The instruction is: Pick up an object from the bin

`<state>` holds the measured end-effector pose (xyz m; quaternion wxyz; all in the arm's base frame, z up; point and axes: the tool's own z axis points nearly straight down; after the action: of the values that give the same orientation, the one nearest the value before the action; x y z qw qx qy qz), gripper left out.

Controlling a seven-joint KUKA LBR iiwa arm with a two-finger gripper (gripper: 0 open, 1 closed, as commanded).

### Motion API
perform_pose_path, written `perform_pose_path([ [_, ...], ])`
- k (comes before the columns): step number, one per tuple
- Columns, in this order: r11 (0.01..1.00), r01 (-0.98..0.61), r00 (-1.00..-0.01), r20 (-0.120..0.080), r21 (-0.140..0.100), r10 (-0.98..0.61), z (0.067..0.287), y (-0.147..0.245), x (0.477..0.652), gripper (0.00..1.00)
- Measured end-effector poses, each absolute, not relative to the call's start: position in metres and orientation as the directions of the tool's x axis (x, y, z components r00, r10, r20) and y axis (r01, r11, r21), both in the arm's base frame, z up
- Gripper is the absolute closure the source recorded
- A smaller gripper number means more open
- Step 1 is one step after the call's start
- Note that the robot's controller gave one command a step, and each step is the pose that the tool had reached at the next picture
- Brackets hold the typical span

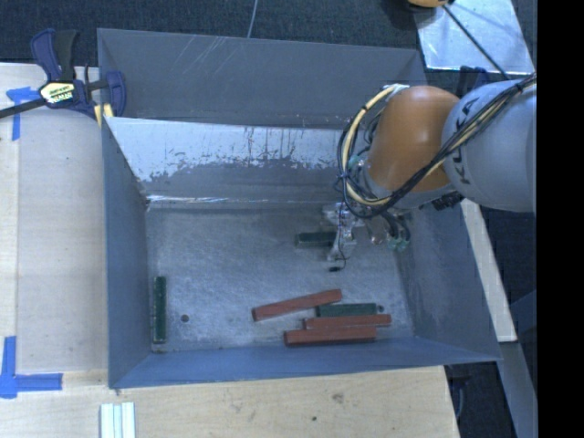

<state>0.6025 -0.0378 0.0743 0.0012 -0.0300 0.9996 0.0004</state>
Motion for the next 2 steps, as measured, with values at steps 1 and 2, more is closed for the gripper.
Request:
perform_pose_path([
  [1,0.929,-0.370,-0.929,-0.004,-0.001,-0.370,0.1510,-0.0776,0.5790,1.00],
  [2,0.929,-0.370,-0.929,-0.004,-0.001,-0.370,0.1510,-0.0776,0.5790,1.00],
])
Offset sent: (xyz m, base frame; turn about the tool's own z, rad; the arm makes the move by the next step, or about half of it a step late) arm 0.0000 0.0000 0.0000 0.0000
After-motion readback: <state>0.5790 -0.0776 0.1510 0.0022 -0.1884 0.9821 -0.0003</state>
